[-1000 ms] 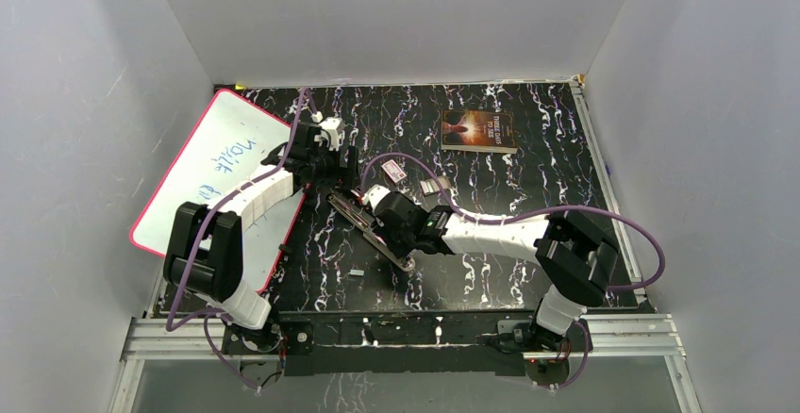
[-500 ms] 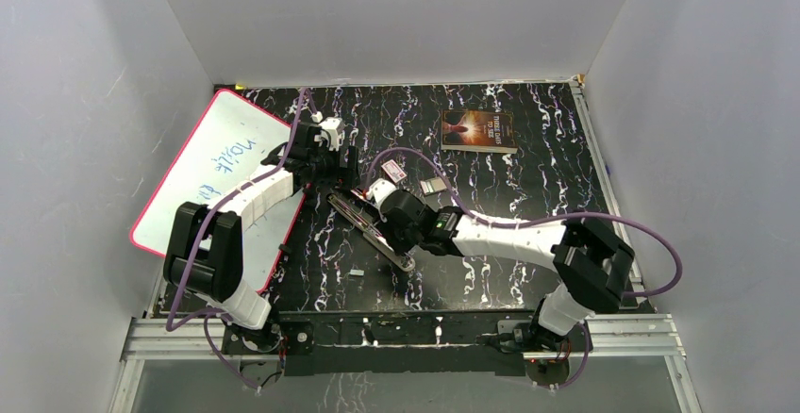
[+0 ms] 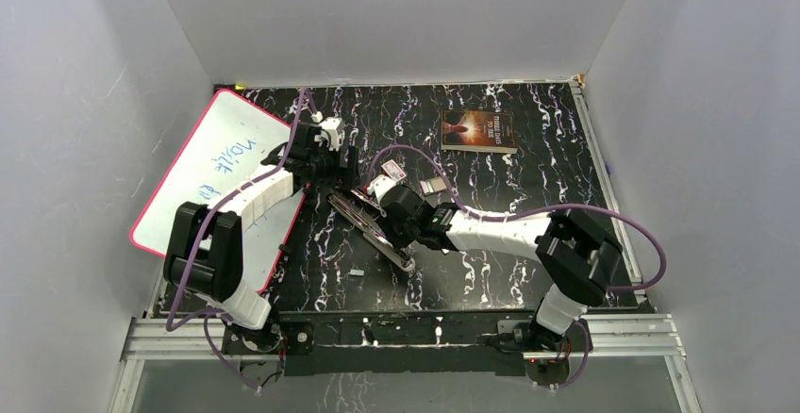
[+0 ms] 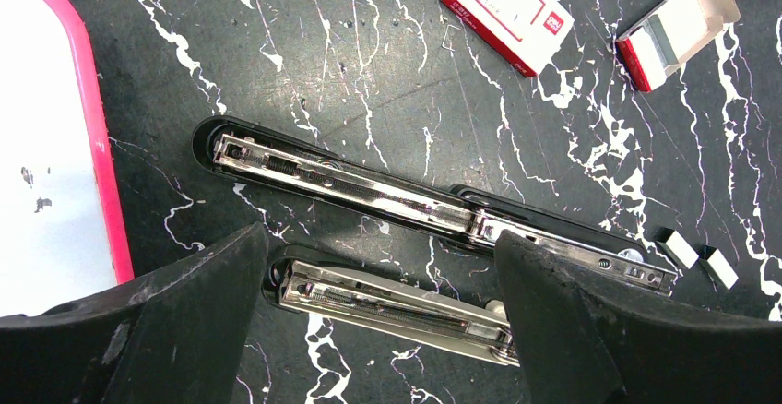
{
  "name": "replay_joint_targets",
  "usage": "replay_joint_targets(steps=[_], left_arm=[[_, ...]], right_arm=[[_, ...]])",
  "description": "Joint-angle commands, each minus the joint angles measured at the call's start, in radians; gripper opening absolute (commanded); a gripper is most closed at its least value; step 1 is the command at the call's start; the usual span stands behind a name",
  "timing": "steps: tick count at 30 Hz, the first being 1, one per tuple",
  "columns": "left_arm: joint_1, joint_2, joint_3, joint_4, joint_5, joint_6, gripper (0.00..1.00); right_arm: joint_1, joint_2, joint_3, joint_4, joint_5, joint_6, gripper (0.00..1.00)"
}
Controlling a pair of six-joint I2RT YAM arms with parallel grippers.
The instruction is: Load the staples into the stapler
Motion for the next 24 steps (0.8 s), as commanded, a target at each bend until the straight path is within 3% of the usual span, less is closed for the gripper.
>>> replay_joint_targets(steps=[1,24], left_arm=[[0.004,-0.010,0.036,-0.010,0.003,0.010,0.92],[0.004,-0.008,0.037,-0.012,0.000,0.010,0.92]], right_arm=[[-0.006,0.003,0.049,0.066,-0.033,-0.009,0.37],[-0.013,0.047,0.053,0.066,-0.041,-0.013,0.40]])
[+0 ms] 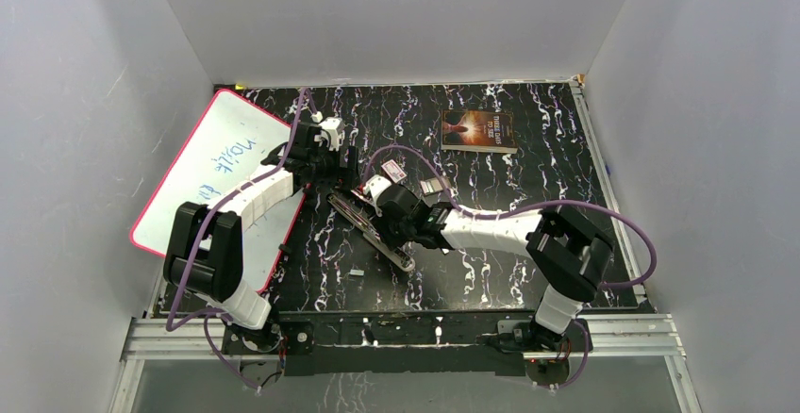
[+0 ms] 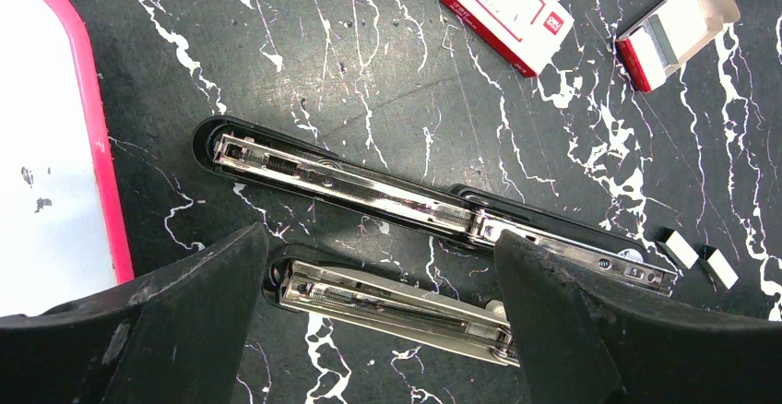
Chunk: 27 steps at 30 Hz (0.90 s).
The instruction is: Load the staples into the stapler
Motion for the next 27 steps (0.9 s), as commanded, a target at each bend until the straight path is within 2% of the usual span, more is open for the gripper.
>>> replay_joint_targets(steps=[1,13,27], left_arm=[[0.003,-0.009,0.037,-0.011,-0.001,0.010,0.93],[0.004,-0.011,0.037,-0.011,-0.001,0.010,0.92],[0.004,-0.014,0.036,-0.011,-0.001,0.010,0.92]], right_arm=[[-0.005,0.007,0.034,0.022,0.006,-0.008,0.40],[-0.005,0.001,0.025,0.013,0.030,-0.003,0.33],[-0.004,-0.003,-0.004,-0.047,0.028,-0.006,0.36]])
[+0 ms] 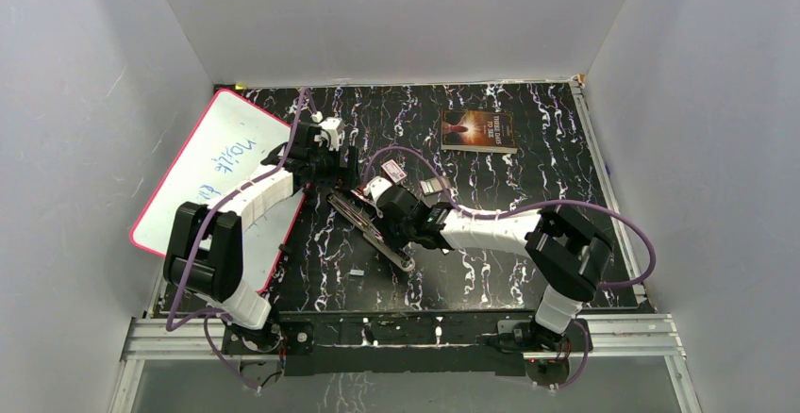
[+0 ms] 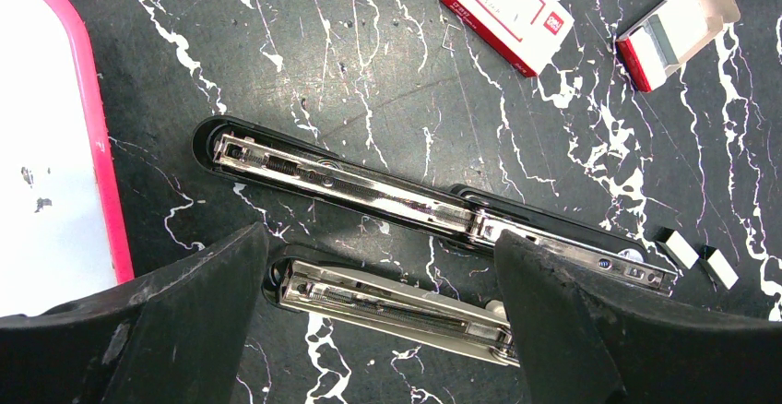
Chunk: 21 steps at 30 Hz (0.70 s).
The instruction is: Load the staples into the stapler
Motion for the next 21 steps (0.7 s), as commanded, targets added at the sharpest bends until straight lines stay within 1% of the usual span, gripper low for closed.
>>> replay_joint_targets(steps=[1,6,21], left_arm=[[0.003,-0.013,0.036,-0.010,0.000,0.010,0.93],[0.003,-0.012,0.036,-0.010,0.001,0.010,0.93],[0.003,-0.002,0.039,-0.009,0.009,0.010,0.92]], right_arm=[[-0.004,-0.019,-0.010,-0.025,0.009,-0.004,0.36],[-0.003,-0.054,-0.046,-0.034,-0.016,0.009,0.36],[0.004,-0.168,-0.116,-0.131,-0.014,0.033,0.36]])
